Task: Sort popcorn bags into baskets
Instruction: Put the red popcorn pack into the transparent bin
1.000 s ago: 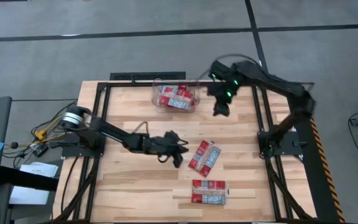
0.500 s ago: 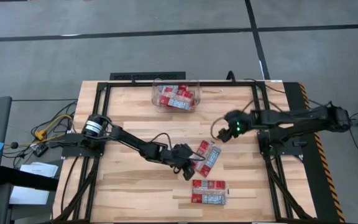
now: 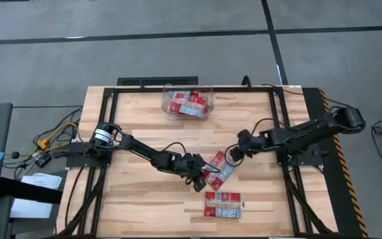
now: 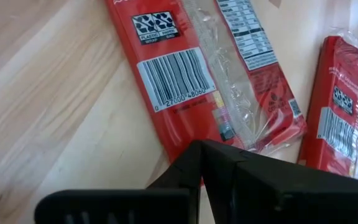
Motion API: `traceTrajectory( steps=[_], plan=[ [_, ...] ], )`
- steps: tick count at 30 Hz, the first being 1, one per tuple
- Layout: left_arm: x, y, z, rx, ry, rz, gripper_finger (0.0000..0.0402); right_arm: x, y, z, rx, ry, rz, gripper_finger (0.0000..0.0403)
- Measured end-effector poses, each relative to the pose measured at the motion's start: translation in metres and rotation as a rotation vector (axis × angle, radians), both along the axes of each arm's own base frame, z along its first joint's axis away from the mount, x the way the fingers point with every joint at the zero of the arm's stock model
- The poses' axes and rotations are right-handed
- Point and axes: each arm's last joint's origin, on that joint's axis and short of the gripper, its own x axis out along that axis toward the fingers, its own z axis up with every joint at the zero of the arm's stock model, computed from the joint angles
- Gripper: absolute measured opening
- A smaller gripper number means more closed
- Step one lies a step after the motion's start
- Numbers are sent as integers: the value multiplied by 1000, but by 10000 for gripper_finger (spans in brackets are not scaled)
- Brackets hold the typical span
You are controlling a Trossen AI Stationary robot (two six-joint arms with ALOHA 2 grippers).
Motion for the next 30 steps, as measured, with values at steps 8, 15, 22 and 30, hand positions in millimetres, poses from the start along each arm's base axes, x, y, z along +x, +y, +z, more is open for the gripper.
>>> traceTrajectory(
  steps=[8, 15, 22, 30],
  plan=[
    [-4, 2, -7, 24, 63, 8, 0, 18, 6, -15, 20, -37, 61, 239],
    [3, -2, -28, -66, 50, 21, 0, 27, 8, -25, 41, -44, 136, 240],
    [5, 0, -33, -84, 35, 44, 0, 31, 10, -25, 77, -74, 208, 239],
    [8, 9, -33, -109, 24, 72, 0, 30, 11, -26, 73, -70, 314, 141]
  ],
)
